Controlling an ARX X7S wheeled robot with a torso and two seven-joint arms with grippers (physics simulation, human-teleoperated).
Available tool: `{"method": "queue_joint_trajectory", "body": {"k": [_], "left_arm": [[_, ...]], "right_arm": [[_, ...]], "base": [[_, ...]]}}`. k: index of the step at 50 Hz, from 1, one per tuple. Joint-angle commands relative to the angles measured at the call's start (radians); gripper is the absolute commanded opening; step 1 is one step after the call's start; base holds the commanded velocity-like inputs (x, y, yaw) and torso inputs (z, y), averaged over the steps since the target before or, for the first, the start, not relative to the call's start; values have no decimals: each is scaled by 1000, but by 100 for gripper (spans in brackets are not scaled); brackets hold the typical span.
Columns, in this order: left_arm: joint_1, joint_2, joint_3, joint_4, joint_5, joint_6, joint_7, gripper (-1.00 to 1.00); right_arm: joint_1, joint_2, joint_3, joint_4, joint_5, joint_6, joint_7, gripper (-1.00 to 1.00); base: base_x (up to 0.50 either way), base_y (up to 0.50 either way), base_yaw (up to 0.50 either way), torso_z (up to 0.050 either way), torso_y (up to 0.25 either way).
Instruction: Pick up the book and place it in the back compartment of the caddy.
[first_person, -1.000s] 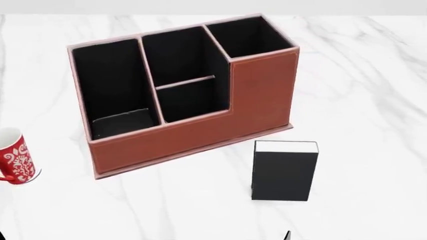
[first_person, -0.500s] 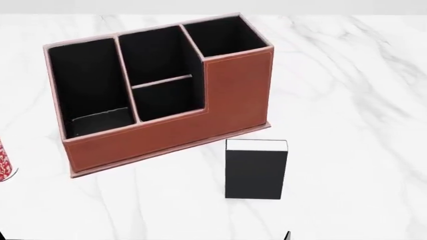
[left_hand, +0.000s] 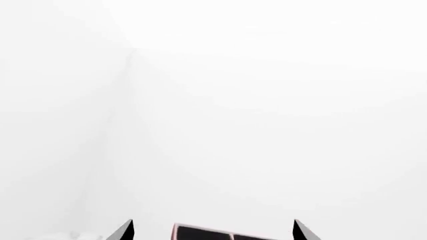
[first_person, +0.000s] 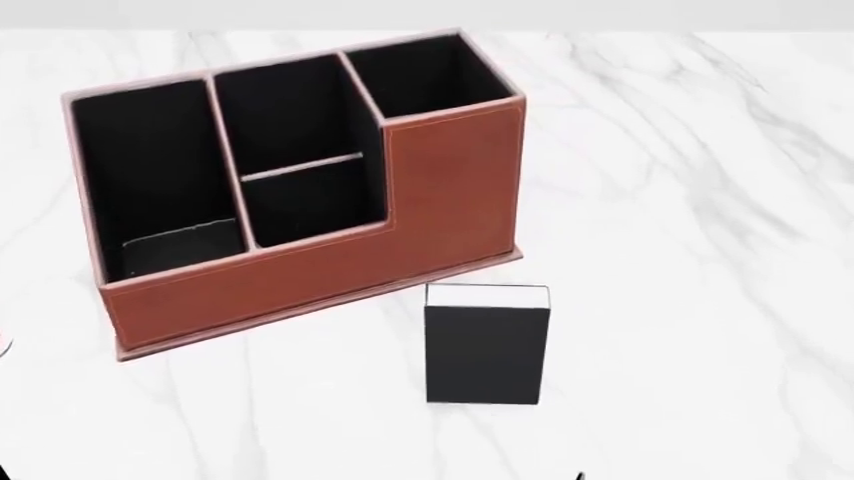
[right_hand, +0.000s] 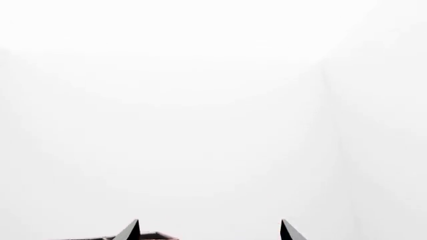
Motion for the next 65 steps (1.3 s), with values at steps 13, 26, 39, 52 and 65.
{"method": "queue_joint_trajectory", "body": {"k": [13, 26, 39, 52, 65], "left_arm": [[-1, -9, 9, 0, 1, 2, -13, 100], [-2, -14, 13, 0, 0, 2, -20, 100], [-3, -17, 17, -1, 3, 0, -27, 100], [-11, -19, 22, -14, 4, 3, -33, 100], [-11, -23, 26, -11, 5, 4, -39, 100]], "right_arm": [[-6, 6, -4, 2, -36, -37, 25, 100], [-3, 11, -10, 2, -37, -30, 33, 100], [-2, 18, -16, 3, -36, -29, 41, 100], [1, 24, -22, 6, -35, -28, 48, 100], [1, 28, -27, 4, -40, -25, 56, 100]], "base": [[160, 0, 0, 0, 0], [161, 0, 0, 0, 0], [160, 0, 0, 0, 0], [162, 0, 0, 0, 0], [162, 0, 0, 0, 0]]}}
